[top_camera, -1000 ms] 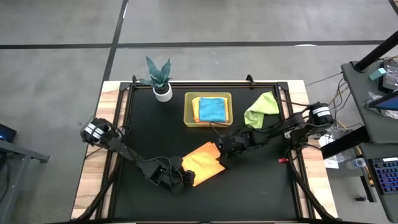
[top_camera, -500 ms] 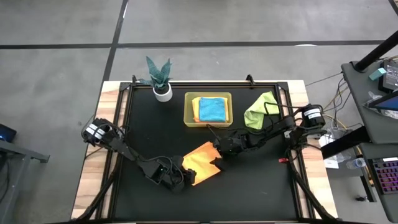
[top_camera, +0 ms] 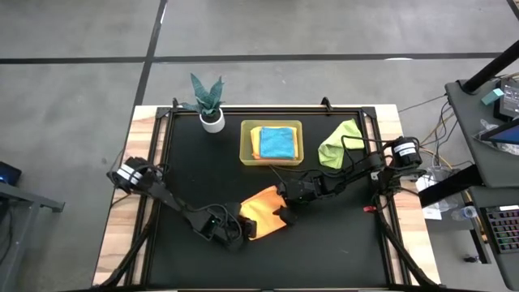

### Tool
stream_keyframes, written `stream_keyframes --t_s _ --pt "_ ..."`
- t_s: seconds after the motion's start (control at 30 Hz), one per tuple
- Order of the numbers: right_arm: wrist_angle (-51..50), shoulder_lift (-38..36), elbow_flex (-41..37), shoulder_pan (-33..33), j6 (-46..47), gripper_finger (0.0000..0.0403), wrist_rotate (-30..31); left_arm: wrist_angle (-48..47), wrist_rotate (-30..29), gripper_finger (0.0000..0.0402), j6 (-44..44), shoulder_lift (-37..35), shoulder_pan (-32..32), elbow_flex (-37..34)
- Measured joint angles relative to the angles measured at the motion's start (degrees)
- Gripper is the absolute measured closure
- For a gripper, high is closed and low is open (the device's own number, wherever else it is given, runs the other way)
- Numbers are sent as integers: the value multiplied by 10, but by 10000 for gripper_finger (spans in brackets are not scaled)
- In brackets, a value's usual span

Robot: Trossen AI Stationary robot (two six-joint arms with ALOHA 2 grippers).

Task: Fold microfiber towels
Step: Put the folded yellow towel into the bin

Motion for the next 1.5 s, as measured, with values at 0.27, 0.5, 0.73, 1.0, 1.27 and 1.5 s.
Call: stream_keyframes --t_s 0.27,0.5,0.73,1.0,1.27,1.5 --pt "2 0 0 3 -7 276 1 3 0 375 48 6 0 0" --pt "2 -5 0 6 -38 381 1 -3 -1 397 87 -4 4 -1" --pt "0 -47 0 6 -51 388 2 -37 -6 400 155 -35 10 0" --pt "0 -103 2 3 -102 389 64 -84 -25 401 312 -125 50 2" --pt "-22 -173 17 -36 -178 390 108 -65 -27 401 543 -214 155 7" --pt "-49 -224 19 -118 -213 390 117 -8 30 401 710 -246 268 4"
